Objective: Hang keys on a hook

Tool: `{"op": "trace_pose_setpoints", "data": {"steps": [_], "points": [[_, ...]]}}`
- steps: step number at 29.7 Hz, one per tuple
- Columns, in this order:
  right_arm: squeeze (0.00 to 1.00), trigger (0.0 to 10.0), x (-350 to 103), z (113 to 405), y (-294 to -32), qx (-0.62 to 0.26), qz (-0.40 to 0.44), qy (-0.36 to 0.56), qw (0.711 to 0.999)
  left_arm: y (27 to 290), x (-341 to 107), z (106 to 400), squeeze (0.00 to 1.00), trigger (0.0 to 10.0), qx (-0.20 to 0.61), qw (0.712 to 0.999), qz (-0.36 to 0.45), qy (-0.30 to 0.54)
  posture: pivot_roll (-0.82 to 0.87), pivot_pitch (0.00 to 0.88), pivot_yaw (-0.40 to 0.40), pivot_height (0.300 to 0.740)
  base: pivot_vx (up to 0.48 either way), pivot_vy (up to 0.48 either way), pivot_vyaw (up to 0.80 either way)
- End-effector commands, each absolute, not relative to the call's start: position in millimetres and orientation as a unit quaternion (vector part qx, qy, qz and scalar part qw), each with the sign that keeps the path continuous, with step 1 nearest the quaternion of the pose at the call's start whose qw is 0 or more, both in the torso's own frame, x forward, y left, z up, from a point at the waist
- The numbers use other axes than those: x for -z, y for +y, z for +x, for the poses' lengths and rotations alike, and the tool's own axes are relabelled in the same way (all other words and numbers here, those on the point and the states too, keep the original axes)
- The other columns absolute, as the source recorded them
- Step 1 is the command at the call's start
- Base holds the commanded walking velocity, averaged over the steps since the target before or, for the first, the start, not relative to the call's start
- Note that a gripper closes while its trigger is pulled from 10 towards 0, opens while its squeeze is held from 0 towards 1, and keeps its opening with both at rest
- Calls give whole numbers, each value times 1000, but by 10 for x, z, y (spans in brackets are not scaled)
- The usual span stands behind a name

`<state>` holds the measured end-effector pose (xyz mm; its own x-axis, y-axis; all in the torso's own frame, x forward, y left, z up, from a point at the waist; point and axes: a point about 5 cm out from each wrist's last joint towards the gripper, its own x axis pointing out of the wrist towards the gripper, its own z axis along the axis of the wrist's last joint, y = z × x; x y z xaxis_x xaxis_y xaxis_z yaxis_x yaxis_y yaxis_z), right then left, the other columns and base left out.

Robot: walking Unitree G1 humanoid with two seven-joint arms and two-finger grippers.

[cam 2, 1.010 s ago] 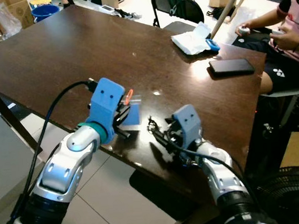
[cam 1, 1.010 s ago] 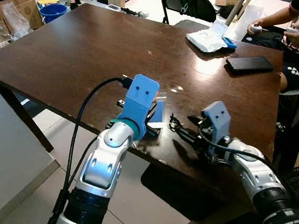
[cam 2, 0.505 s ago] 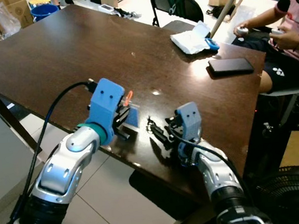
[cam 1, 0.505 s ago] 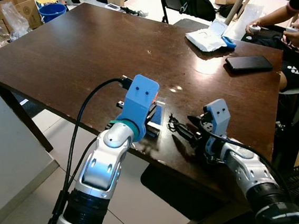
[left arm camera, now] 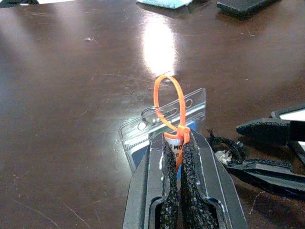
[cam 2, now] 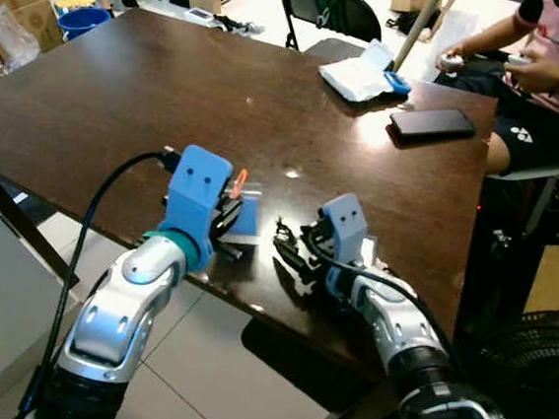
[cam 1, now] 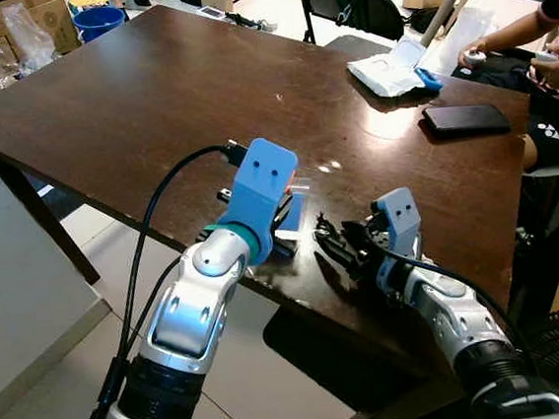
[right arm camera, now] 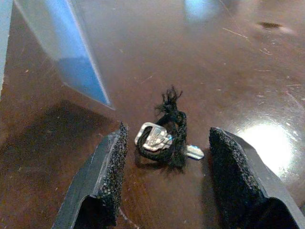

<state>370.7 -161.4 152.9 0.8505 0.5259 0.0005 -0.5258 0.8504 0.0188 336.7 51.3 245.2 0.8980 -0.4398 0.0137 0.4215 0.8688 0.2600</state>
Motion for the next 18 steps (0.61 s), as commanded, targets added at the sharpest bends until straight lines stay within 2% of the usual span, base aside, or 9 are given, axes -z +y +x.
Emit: {"op": "trace_pose_setpoints", "data": {"steps": [1, 5, 6, 7, 8, 15, 16, 17, 18], "points": [[0, 10000, -1395, 3687, -1629, -265, 16, 33, 964, 508, -2396, 3345, 0, 10000, 227, 966, 122, -25, 90, 193, 71, 740, 0, 0, 0], [0, 9765, -1398, 3705, -1598, -269, 18, 40, 962, 511, -2398, 3344, 0, 10000, 226, 966, 120, -23, 92, 194, 71, 740, 0, 0, 0], [0, 7137, -1393, 3710, -1591, -269, 19, 44, 962, 512, -2398, 3343, 0, 10000, 225, 967, 120, -23, 94, 195, 70, 740, 0, 0, 0], [0, 7137, -1389, 3713, -1589, -269, 19, 47, 962, 513, -2397, 3342, 0, 10000, 225, 967, 120, -23, 94, 195, 70, 740, 0, 0, 0], [0, 5098, -1387, 3716, -1582, -270, 19, 51, 961, 514, -2397, 3341, 0, 10000, 225, 967, 119, -22, 93, 195, 70, 740, 0, 0, 0], [0, 3686, -1361, 3716, -1578, -275, 9, 69, 959, 518, -2397, 3338, 0, 10000, 224, 967, 118, -20, 92, 197, 69, 740, 0, 0, 0], [0, 980, -1348, 3709, -1587, -277, 3, 73, 958, 517, -2396, 3338, 0, 10000, 225, 967, 118, -20, 90, 197, 69, 740, 0, 0, 0], [0, 0, -1337, 3701, -1603, -278, -1, 75, 958, 517, -2395, 3338, 0, 10000, 225, 967, 117, -20, 90, 197, 69, 740, 0, 0, 0], [0, 0, -1332, 3696, -1613, -279, -3, 76, 957, 517, -2394, 3338, 0, 10000, 225, 967, 117, -19, 88, 198, 71, 740, 0, 0, 0]]}}
